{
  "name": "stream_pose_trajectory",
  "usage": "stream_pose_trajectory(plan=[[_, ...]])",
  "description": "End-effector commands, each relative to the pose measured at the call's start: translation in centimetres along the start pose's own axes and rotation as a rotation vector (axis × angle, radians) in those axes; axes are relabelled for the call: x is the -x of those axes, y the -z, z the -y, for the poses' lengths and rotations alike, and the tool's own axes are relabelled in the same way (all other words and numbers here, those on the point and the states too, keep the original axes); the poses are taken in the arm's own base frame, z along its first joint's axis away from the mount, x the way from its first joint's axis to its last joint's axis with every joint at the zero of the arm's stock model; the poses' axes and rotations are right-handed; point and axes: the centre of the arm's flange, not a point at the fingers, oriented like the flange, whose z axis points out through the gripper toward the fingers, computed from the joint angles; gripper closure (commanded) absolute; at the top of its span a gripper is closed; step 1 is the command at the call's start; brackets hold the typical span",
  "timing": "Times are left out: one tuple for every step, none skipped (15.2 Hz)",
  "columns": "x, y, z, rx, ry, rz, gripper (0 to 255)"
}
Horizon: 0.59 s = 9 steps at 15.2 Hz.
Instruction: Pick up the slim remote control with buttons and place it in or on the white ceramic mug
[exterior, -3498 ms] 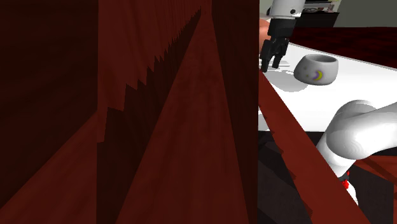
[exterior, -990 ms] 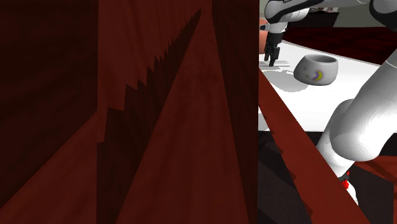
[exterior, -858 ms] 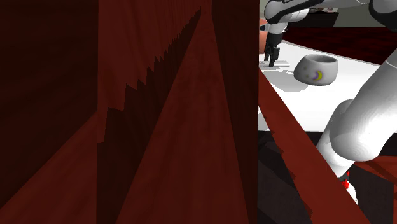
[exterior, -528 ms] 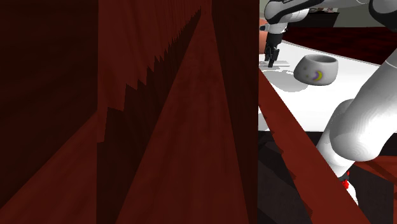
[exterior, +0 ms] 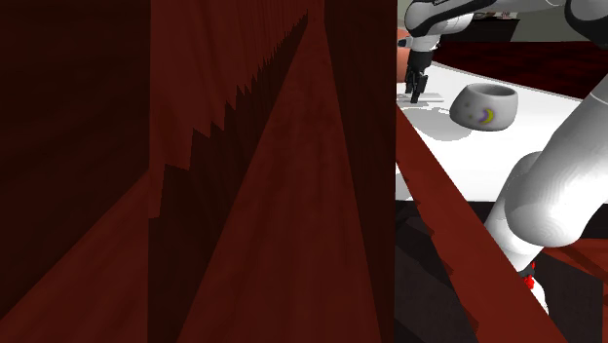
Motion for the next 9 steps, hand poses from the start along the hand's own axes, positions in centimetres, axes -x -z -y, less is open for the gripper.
stream_pose_trajectory(plan=[[0.0,0.0,0.0,0.0,0.0,0.0,255],[0.0,0.5,0.0,0.0,0.0,0.0,255],[0.0,1.0,0.0,0.0,0.0,0.0,255],[0.0,1.6,0.0,0.0,0.0,0.0,255],[0.0,2.1,0.0,0.0,0.0,0.0,255],[0.0,2.6,0.0,0.0,0.0,0.0,255],[0.0,3.2,0.0,0.0,0.0,0.0,255],[0.0,3.7,0.0,0.0,0.0,0.0,255],[0.0,4.2,0.0,0.0,0.0,0.0,255]])
